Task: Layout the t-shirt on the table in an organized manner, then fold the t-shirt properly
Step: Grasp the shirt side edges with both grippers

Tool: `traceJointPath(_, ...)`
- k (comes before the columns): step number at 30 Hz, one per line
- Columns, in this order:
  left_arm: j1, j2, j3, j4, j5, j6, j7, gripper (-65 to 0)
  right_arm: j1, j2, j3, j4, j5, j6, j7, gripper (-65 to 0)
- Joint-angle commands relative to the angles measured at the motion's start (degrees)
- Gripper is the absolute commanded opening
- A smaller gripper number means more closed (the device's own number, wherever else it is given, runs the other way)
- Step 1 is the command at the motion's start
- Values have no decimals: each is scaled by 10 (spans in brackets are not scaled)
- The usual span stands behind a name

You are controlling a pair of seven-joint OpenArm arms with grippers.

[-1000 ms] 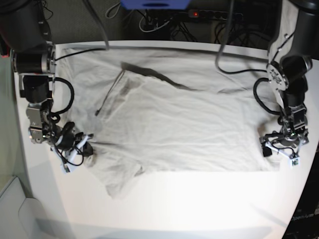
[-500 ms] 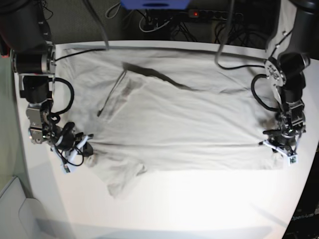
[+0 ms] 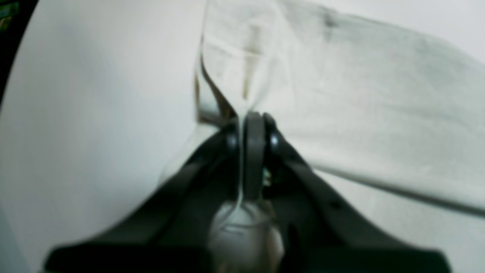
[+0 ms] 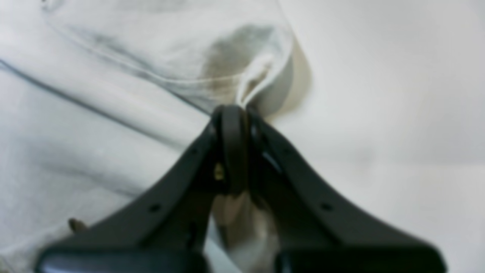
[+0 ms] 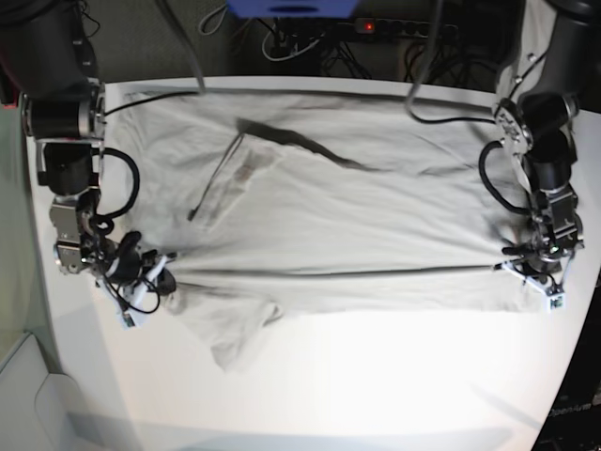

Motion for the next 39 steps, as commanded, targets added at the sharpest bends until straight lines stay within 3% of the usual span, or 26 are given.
traceJointPath(1, -14, -3, 0, 31, 1, 8, -10, -648, 14, 7, 2, 10, -1, 8, 7, -648)
traceJointPath(16, -10, 2, 2, 50, 6, 12, -5, -638, 15, 6, 2, 10, -1, 8, 7, -648)
traceJointPath(18, -10, 2, 2, 52, 7, 13, -4, -593, 15, 6, 2, 10, -1, 8, 7, -648)
traceJointPath(25, -1, 1, 2, 57, 6, 13, 29, -157, 15, 7, 2, 10, -1, 8, 7, -648)
traceJointPath(28, 0, -3, 2, 50, 6, 13, 17, -36, 15, 8, 2, 10, -1, 8, 7, -648)
traceJointPath(32, 0, -4, 2, 48, 6, 13, -14, -21, 15, 8, 2, 10, -1, 8, 7, -648)
traceJointPath(39, -4, -7, 2, 6, 3, 13, -20, -23, 15, 8, 2, 10, -1, 8, 7, -648)
